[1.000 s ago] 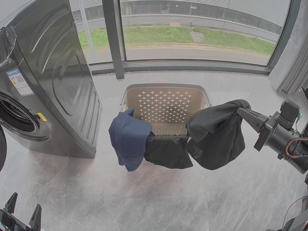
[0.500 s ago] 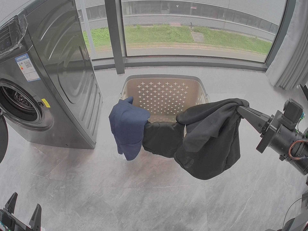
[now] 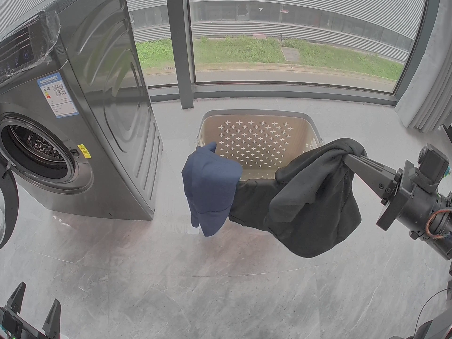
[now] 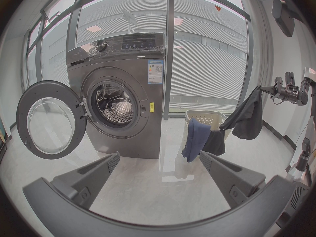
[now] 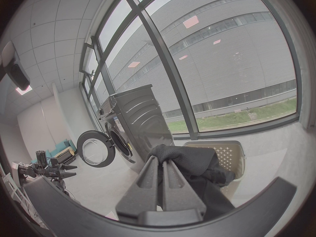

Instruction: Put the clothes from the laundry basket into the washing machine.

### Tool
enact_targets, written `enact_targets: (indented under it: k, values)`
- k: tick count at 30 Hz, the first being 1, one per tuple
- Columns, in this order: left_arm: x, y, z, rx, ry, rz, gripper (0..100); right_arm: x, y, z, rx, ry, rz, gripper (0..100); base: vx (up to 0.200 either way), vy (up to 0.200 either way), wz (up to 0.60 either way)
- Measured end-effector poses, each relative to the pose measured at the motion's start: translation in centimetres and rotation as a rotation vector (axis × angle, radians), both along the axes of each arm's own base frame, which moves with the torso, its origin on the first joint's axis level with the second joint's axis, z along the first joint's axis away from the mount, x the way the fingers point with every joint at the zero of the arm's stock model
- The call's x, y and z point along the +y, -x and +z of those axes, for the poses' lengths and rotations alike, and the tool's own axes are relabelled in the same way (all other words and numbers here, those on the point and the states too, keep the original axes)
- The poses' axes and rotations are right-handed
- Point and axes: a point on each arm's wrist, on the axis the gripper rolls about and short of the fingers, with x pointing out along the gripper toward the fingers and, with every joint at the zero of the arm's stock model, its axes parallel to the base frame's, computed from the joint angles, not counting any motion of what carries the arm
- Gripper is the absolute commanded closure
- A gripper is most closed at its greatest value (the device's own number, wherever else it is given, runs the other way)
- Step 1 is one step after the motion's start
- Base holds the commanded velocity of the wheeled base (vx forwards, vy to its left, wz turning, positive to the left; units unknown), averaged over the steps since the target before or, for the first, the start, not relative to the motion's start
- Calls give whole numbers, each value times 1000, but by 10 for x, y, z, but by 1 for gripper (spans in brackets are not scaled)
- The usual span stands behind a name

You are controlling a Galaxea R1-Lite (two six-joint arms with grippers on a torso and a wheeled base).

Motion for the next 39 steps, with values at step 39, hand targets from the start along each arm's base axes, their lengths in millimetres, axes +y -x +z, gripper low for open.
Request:
enact_targets:
  k: [39]
  values:
    - [0,0,0,0,2,2,0,1,-18,-19,112,11,-120,100,-15,154,0]
